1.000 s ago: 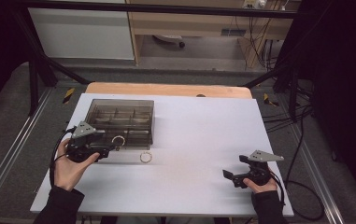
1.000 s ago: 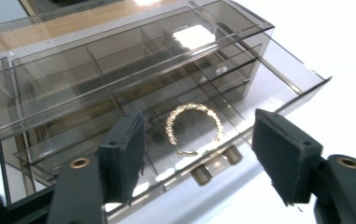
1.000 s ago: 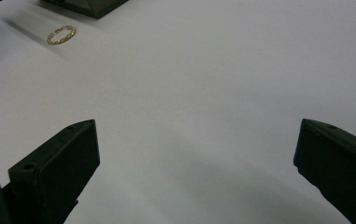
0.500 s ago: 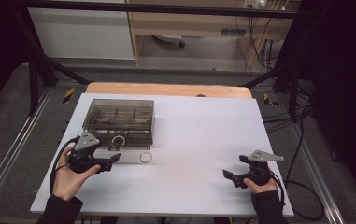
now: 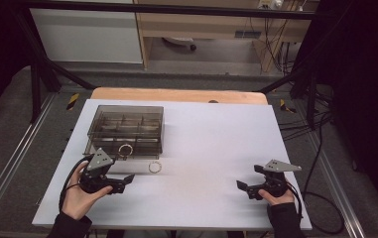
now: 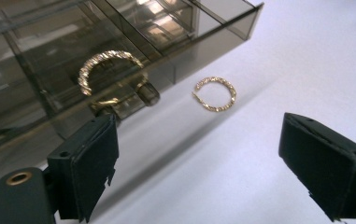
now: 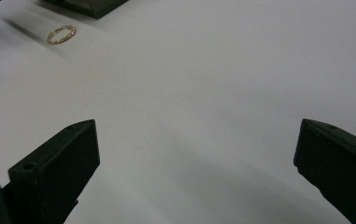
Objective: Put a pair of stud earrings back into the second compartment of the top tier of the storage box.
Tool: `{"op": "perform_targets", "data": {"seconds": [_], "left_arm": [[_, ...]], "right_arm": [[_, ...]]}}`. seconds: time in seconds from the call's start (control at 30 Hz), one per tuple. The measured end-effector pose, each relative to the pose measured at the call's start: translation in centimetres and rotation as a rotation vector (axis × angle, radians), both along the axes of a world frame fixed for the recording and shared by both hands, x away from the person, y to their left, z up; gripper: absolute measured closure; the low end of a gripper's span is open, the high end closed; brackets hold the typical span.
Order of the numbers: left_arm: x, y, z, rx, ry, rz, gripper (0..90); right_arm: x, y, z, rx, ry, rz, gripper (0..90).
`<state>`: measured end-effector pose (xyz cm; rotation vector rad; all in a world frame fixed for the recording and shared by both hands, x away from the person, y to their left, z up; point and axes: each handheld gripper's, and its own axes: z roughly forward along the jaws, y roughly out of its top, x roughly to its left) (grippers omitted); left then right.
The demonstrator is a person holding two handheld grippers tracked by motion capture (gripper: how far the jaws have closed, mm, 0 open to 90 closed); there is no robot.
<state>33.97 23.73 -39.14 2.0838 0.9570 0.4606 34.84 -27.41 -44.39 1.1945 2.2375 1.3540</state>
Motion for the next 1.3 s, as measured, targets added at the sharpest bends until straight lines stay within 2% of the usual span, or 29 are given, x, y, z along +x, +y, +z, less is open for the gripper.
{"op": "perform_targets", "data": {"seconds": [0.4,0.67,1.1,1.3], "left_arm": [[-0.3,-1.8,-1.6,0.025,0.043,-0.048,11.8],[-0.3,-3.7,-2.0,0.041,0.059,-0.088,12.1],[0.7,-6.4,-2.6,0.024,0.103,-0.117,25.2],[1.4,-7.5,-3.0,0.02,0.115,-0.112,33.1]], "right_arm": [[0.0,0.0,0.0,-0.001,0.001,0.001,0.9],[0.0,0.0,0.0,-0.001,0.001,0.002,0.9],[0.0,0.0,0.0,-0.004,0.0,0.004,0.9],[0.0,0.0,0.0,-0.004,0.0,0.003,0.9]]}}
